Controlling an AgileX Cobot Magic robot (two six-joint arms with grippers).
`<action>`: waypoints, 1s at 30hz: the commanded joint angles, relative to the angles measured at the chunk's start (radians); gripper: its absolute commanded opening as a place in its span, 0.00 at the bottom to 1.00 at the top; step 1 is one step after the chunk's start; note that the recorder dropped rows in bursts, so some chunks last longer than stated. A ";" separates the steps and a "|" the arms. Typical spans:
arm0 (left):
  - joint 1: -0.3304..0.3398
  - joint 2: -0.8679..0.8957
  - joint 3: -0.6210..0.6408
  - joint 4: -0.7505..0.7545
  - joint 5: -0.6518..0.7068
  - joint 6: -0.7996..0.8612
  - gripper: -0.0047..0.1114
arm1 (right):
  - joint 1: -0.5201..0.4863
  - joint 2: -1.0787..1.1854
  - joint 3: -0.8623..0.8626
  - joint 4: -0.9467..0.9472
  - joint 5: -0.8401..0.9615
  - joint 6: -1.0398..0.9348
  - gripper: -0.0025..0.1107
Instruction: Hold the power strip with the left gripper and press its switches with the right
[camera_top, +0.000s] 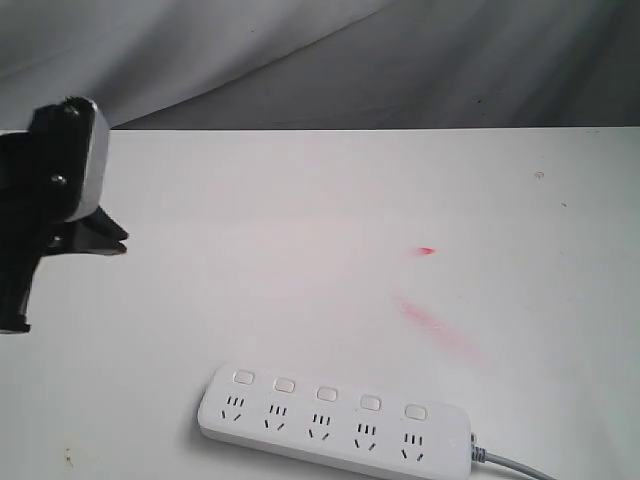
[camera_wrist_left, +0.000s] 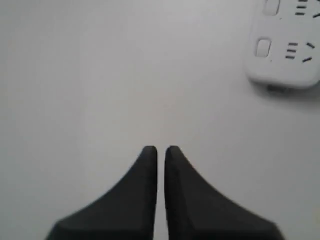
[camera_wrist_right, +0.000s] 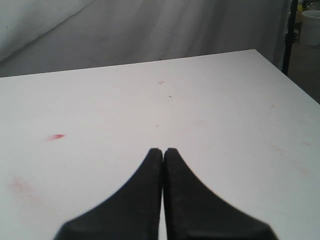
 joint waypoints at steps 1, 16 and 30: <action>-0.003 -0.154 0.002 0.113 0.001 -0.225 0.04 | -0.007 -0.006 0.004 -0.005 -0.002 0.000 0.02; -0.003 -0.606 0.002 -0.068 -0.001 -0.381 0.04 | -0.007 -0.006 0.004 -0.005 -0.002 0.000 0.02; -0.003 -0.822 0.002 -0.032 -0.004 -0.375 0.04 | -0.007 -0.006 0.004 -0.005 -0.002 0.000 0.02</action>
